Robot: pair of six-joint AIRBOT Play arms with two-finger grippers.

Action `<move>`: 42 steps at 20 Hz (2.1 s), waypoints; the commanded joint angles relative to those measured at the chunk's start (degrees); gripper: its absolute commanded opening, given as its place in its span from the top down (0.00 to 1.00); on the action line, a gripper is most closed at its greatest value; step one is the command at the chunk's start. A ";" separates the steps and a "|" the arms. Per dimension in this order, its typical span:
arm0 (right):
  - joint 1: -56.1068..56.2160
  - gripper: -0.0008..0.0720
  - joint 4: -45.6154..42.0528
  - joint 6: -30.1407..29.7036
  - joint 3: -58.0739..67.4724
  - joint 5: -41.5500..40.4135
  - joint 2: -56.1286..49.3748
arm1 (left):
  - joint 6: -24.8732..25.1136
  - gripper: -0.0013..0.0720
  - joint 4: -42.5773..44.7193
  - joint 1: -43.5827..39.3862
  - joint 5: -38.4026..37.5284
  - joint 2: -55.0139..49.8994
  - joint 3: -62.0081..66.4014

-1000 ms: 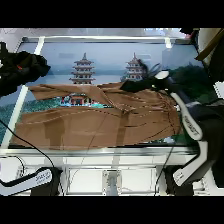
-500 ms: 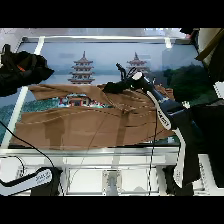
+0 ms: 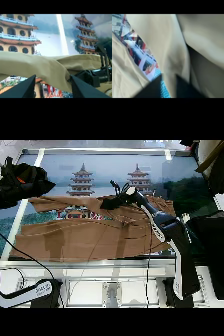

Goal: Fold the clothes and pants, and hang the long-sleeved shirts on hangers.

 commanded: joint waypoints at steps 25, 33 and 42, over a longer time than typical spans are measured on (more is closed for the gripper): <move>0.81 0.96 -3.91 3.93 2.73 1.46 -0.28 | 0.02 0.34 0.00 0.07 -0.74 0.04 0.07; 2.60 0.96 -11.30 -4.26 2.82 33.11 10.99 | -4.74 0.34 -0.24 5.25 -1.29 1.44 0.07; 24.13 0.78 -12.81 -6.16 -8.48 39.43 11.91 | -4.74 0.34 -2.19 14.01 -8.28 4.31 0.04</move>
